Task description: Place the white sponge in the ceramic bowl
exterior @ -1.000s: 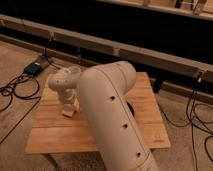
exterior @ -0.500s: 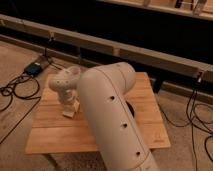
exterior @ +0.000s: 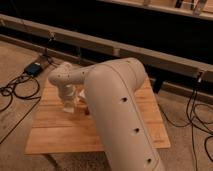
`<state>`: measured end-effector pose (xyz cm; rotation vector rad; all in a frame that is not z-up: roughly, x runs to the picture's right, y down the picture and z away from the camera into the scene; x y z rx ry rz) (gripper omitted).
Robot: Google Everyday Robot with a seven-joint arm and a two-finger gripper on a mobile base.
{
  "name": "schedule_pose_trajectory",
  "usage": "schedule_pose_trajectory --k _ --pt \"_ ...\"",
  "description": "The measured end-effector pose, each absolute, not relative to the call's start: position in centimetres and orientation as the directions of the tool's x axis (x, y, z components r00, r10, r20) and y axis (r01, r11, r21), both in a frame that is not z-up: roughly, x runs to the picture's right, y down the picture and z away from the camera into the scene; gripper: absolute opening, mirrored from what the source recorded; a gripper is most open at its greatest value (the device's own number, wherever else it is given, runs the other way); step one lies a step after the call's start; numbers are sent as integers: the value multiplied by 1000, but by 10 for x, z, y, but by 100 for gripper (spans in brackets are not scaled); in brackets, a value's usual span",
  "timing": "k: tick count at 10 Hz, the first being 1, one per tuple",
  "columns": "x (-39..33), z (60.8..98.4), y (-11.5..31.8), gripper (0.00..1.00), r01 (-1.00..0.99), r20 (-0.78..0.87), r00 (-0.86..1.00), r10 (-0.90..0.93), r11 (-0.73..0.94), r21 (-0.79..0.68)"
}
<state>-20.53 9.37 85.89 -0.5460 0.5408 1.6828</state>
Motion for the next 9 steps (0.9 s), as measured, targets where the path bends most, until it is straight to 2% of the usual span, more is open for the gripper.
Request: schedule_pose_trajectory --k 4,9 --pt "-155 814 66 0 -981 -608 -185 772 -183 67" --pt "-62 794 54 0 -940 -578 -339 742 -286 185"
